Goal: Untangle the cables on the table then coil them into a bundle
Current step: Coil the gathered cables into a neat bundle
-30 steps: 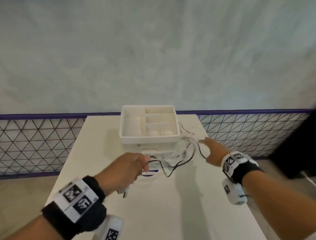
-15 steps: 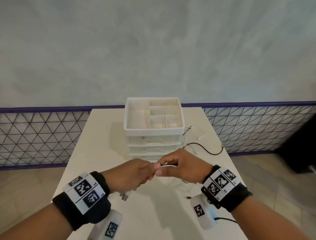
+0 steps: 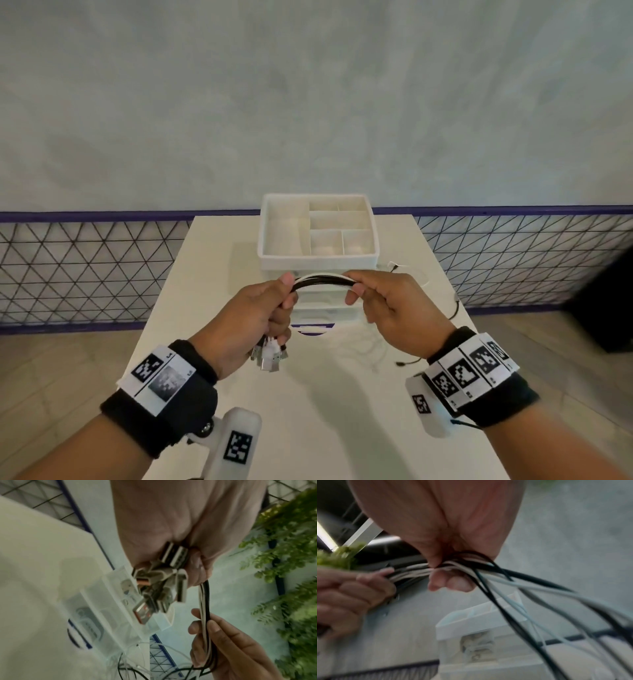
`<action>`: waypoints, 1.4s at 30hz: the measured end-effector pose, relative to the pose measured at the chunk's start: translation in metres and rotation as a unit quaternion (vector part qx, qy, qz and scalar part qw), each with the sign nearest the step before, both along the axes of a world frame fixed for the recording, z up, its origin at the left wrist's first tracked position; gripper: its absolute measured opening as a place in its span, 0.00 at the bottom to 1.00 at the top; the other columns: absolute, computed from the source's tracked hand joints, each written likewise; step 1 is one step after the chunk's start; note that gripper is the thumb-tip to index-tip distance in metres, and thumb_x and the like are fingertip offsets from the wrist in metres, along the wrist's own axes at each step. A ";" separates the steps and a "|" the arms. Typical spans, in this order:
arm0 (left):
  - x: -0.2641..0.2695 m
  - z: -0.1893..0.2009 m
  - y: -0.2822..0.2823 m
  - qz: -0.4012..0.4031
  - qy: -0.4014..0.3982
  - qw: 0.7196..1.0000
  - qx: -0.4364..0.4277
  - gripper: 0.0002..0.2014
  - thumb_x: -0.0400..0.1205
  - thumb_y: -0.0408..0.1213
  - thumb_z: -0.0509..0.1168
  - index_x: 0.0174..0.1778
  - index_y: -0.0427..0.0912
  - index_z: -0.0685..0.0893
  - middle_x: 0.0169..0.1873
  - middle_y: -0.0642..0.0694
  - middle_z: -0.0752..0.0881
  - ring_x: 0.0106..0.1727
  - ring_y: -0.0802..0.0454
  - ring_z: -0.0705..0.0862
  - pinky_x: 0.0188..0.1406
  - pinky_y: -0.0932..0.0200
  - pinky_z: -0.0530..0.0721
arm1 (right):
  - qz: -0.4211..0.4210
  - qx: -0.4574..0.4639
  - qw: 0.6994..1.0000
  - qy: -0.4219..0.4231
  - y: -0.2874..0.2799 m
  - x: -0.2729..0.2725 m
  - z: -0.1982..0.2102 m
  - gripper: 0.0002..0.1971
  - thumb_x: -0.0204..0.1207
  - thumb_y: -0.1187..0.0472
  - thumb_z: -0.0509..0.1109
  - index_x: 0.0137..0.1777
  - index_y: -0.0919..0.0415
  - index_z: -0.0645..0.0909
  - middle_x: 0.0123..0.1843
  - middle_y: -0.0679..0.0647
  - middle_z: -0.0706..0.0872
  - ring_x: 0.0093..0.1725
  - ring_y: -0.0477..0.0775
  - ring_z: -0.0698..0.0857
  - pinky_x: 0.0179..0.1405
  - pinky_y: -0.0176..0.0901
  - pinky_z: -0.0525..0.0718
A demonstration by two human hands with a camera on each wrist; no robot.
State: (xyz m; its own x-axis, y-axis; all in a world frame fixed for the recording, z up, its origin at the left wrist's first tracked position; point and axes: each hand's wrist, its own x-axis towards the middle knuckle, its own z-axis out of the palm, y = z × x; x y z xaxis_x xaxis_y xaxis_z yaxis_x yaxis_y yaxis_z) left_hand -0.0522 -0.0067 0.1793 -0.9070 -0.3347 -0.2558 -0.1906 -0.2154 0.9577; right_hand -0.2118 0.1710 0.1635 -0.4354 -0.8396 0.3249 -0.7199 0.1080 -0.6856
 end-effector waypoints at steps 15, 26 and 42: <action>-0.003 0.010 0.003 -0.052 -0.036 0.991 -0.117 0.21 0.87 0.52 0.58 0.32 0.42 0.74 0.20 0.54 0.63 0.26 0.50 0.60 0.31 0.56 0.69 | 0.098 0.045 0.945 -0.308 -0.010 0.020 0.002 0.16 0.86 0.56 0.59 0.63 0.65 0.82 0.32 0.56 0.81 0.30 0.51 0.81 0.44 0.50 0.81; -0.009 -0.001 0.027 0.026 0.081 0.992 0.090 0.36 0.64 0.69 0.74 0.55 0.42 0.86 0.24 0.55 0.68 0.25 0.57 0.68 0.37 0.59 0.76 | -0.025 -0.155 0.975 -0.160 -0.024 0.035 0.011 0.13 0.88 0.64 0.61 0.57 0.63 0.88 0.31 0.38 0.84 0.30 0.39 0.79 0.34 0.32 0.75; -0.012 0.001 0.017 0.201 0.074 0.935 0.282 0.25 0.82 0.61 0.60 0.26 0.46 0.69 0.19 0.49 0.71 0.24 0.50 0.80 0.37 0.52 0.87 | 0.054 0.086 0.980 -0.172 0.007 0.036 0.008 0.13 0.82 0.54 0.71 0.65 0.52 0.84 0.24 0.41 0.73 0.25 0.40 0.70 0.30 0.32 0.71</action>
State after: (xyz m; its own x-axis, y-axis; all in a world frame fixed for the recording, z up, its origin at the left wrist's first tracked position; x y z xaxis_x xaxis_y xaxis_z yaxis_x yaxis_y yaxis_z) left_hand -0.0647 0.0105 0.1804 -0.7766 -0.5055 -0.3760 0.1389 -0.7195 0.6804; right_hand -0.1754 0.1780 0.1716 -0.3997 -0.9164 0.0233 -0.4630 0.1799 -0.8679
